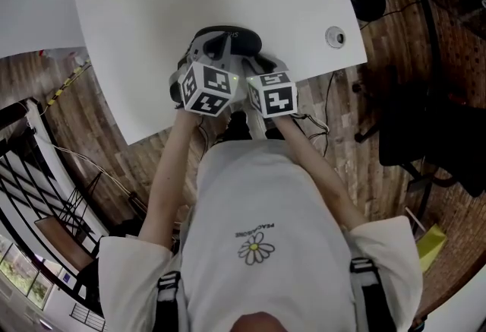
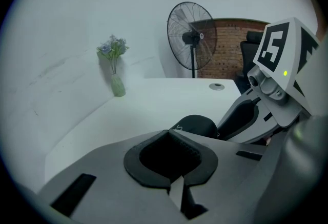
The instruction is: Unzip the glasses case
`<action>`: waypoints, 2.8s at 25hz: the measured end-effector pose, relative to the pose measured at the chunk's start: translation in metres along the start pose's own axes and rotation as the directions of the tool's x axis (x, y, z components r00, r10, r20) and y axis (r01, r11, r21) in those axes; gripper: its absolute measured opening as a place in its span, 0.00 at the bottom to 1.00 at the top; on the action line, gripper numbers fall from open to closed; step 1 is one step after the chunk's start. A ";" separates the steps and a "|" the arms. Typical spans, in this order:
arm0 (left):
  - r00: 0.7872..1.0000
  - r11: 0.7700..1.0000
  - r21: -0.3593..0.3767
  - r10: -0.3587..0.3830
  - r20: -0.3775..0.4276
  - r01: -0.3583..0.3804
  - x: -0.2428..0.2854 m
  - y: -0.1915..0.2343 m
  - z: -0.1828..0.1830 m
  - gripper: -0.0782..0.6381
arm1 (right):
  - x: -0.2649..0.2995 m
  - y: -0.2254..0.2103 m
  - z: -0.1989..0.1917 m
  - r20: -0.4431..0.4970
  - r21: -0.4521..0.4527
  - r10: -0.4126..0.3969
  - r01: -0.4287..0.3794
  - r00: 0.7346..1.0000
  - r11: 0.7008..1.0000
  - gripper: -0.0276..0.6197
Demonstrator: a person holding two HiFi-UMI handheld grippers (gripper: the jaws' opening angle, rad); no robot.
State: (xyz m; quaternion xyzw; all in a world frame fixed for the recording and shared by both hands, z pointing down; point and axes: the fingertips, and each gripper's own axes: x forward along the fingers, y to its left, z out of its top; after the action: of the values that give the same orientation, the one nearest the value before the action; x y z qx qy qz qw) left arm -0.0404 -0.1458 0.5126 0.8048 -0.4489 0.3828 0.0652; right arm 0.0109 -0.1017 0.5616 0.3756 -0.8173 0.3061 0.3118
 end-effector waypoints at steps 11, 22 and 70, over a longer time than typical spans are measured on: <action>1.000 1.000 -0.021 0.011 0.008 -0.011 0.000 0.001 -0.002 0.13 | 0.000 -0.002 0.000 -0.015 -0.017 0.002 -0.002 1.000 1.000 0.14; 0.999 0.999 -0.033 0.028 0.016 -0.027 0.000 0.002 -0.002 0.13 | -0.001 0.008 -0.002 -0.065 -0.003 0.072 -0.072 0.995 0.997 0.08; 0.995 1.000 0.010 0.003 0.101 -0.004 -0.007 -0.003 -0.007 0.13 | -0.010 0.009 -0.006 0.062 -0.008 -0.232 0.233 0.971 0.972 0.05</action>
State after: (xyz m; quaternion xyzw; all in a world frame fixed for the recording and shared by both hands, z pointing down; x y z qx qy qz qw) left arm -0.0447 -0.1362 0.5132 0.8227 -0.4511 0.3438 0.0376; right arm 0.0102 -0.0883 0.5556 0.4755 -0.7790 0.2499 0.3235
